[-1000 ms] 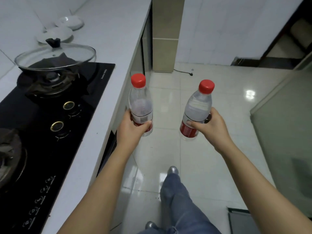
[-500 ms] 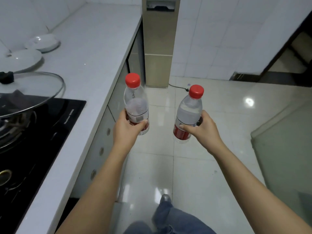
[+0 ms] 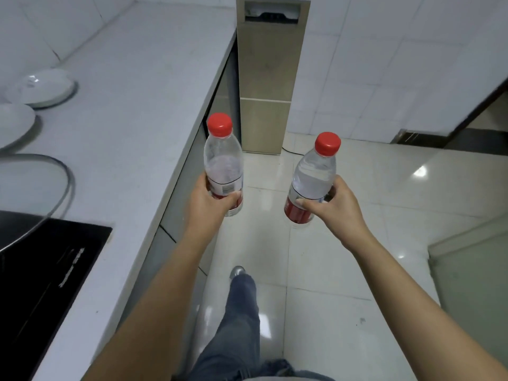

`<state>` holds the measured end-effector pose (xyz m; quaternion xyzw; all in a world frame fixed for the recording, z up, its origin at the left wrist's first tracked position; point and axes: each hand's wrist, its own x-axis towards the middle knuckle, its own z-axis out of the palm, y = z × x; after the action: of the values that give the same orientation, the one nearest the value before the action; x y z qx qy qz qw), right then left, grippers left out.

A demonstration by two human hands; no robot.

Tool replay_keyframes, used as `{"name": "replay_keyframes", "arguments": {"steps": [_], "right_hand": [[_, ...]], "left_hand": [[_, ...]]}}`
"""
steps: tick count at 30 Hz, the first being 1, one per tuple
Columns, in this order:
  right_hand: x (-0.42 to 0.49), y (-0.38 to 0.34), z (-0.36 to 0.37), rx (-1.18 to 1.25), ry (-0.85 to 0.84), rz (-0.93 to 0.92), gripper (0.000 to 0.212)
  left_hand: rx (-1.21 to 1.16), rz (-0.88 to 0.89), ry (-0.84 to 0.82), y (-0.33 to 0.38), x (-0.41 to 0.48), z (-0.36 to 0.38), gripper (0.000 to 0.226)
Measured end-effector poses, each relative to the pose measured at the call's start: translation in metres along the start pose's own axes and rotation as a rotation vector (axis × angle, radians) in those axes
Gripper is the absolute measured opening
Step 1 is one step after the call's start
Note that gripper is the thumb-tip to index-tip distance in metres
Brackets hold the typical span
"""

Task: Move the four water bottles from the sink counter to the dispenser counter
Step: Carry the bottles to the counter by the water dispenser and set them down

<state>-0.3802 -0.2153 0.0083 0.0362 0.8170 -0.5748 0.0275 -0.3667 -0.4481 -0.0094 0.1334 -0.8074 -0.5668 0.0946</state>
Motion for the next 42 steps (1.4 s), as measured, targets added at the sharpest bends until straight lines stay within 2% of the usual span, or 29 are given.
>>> {"name": "replay_keyframes", "arguments": {"steps": [14,17,21,24,30,38,42], "right_hand": [[0.227,-0.063,0.061,-0.01,0.114,-0.006,0.052],[0.262,-0.072,0.071,-0.004,0.104,-0.007,0.051],[0.308,-0.078,0.08,-0.021,0.085,-0.006,0.06],[0.344,-0.081,0.085,-0.014,0.064,-0.028,0.063],[0.435,-0.085,0.093,-0.016,-0.042,-0.057,0.063],[0.576,-0.102,0.099,-0.102,-0.247,-0.139,0.061],[0.634,-0.11,0.104,-0.113,-0.354,-0.206,0.06]], "left_hand": [[-0.01,0.066,-0.063,0.026,0.25,0.016,0.048],[0.003,0.077,-0.047,0.029,0.287,0.016,0.055],[0.03,0.101,-0.018,0.029,0.331,0.022,0.051],[0.041,0.117,0.019,0.029,0.362,0.028,0.058],[0.01,0.06,0.124,0.031,0.43,0.044,0.063],[0.08,-0.037,0.3,0.05,0.533,0.082,0.05],[0.031,-0.049,0.373,0.057,0.575,0.095,0.06]]}}
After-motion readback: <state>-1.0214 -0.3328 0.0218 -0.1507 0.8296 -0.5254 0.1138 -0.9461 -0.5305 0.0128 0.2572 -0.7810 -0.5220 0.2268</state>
